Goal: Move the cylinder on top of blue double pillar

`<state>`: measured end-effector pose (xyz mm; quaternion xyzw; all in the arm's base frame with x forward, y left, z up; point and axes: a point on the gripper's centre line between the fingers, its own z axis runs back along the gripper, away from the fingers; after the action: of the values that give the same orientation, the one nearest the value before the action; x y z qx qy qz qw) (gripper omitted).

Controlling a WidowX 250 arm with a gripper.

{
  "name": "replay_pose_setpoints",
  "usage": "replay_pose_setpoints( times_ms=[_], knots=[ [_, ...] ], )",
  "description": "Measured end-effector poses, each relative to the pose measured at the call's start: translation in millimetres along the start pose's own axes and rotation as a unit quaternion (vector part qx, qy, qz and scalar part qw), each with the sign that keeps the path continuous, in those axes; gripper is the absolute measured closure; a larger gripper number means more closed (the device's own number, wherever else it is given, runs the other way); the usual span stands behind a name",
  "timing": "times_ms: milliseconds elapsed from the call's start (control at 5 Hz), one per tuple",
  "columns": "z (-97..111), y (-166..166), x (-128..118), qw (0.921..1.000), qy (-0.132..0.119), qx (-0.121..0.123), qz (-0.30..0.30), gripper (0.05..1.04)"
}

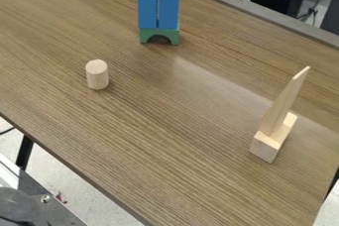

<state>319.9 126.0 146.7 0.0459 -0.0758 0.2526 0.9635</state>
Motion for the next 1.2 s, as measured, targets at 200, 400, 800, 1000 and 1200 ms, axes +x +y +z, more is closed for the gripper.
replay_pose_setpoints(
  times_ms=[200, 400, 800, 1000, 1200],
  knots=[
    [-11.4, -0.2, -4.3, 0.9998, 0.018, 0.003, -0.002, 0.085],
    [-17.8, 25.0, -6.7, 0.9995, 0.005, 0.002, 0.03, 0.085],
    [-1.0, 64.9, -23.8, 0.9972, -0.024, -0.036, 0.062, 0.085],
    [-11.9, 73.8, -40.0, 0.997, -0.009, -0.045, 0.063, 0.085],
    [-31.3, 72.2, -67.8, 0.9989, 0.003, -0.026, 0.04, 0.085]
  ],
)
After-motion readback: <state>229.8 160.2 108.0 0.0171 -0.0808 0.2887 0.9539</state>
